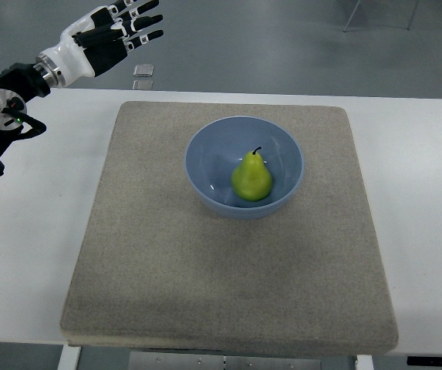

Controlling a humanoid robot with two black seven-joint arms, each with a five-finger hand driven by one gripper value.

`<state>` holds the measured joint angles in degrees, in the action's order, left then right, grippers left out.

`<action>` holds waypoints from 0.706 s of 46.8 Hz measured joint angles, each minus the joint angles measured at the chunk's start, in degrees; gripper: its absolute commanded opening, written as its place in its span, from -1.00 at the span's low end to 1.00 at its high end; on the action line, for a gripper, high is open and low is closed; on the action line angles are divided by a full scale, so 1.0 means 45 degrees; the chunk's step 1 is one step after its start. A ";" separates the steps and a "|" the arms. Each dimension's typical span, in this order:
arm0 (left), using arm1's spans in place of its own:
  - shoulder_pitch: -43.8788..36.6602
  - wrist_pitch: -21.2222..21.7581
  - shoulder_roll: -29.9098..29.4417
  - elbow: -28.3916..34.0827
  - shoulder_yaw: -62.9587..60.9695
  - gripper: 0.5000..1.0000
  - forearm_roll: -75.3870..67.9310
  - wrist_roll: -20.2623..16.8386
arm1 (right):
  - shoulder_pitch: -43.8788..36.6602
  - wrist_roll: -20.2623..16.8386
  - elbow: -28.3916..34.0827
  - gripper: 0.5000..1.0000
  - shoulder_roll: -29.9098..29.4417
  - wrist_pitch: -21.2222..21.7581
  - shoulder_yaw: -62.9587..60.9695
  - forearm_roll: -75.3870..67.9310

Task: Place pear in bowl with left hand

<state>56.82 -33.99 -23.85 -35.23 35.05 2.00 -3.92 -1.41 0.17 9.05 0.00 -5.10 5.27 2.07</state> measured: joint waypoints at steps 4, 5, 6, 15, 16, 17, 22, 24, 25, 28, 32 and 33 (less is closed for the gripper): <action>-0.0279 -0.0069 0.0017 0.0302 0.0093 0.98 0.0601 0.0310 | 0.0000 0.0000 0.0000 0.70 0.0000 0.0000 0.0000 -0.0002; -0.0290 -0.0076 0.0036 0.0412 0.0102 0.98 0.0703 0.0580 | -0.0001 -0.0001 0.0000 0.70 0.0000 0.0000 0.0000 -0.0002; -0.0303 -0.0081 0.0051 0.0514 0.0112 0.98 0.0864 0.0756 | -0.0001 0.0000 0.0000 0.69 0.0000 0.0000 0.0000 -0.0001; -0.0369 -0.0082 0.0200 0.1229 0.0144 0.98 0.3262 0.2608 | 0.0001 -0.0001 0.0000 0.70 0.0000 0.0000 0.0000 -0.0007; -0.0376 -0.0082 0.0200 0.1248 0.0143 0.98 0.3626 0.2708 | 0.0001 -0.0001 0.0000 0.70 0.0000 0.0000 0.0000 -0.0007; -0.0381 -0.0082 0.0201 0.1250 0.0143 0.98 0.3958 0.2816 | 0.0000 0.0001 0.0000 0.69 0.0000 0.0000 0.0000 -0.0007; -0.0463 -0.0082 0.0222 0.1227 0.0144 0.98 0.5520 0.3406 | 0.0002 -0.0001 0.0000 0.69 0.0000 0.0000 -0.0004 -0.0008; -0.0514 -0.0082 0.0222 0.1180 0.0144 0.98 0.5796 0.3540 | 0.0001 0.0001 0.0000 0.69 0.0000 0.0000 -0.0024 -0.0007; -0.0530 -0.0082 0.0233 0.1164 0.0144 0.98 0.5879 0.3577 | 0.0001 0.0001 0.0000 0.70 0.0000 0.0001 -0.0031 -0.0014; -0.0575 -0.0081 0.0299 0.1129 0.0144 0.98 0.5952 0.3615 | 0.0005 0.0001 0.0000 0.69 0.0000 0.0010 0.0013 -0.0026; -0.0726 -0.0068 0.0524 0.1131 0.0142 0.98 0.5962 0.3628 | 0.0035 0.0007 0.0016 0.69 0.0000 0.0020 0.0035 -0.0026; -0.0752 -0.0068 0.0540 0.1136 0.0143 0.98 0.5960 0.3634 | 0.0057 0.0012 0.0017 0.69 0.0000 0.0019 0.0037 -0.0026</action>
<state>53.44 -34.30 -21.42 -30.12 35.69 28.82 12.44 -1.15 0.23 9.13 0.00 -5.01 5.44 1.95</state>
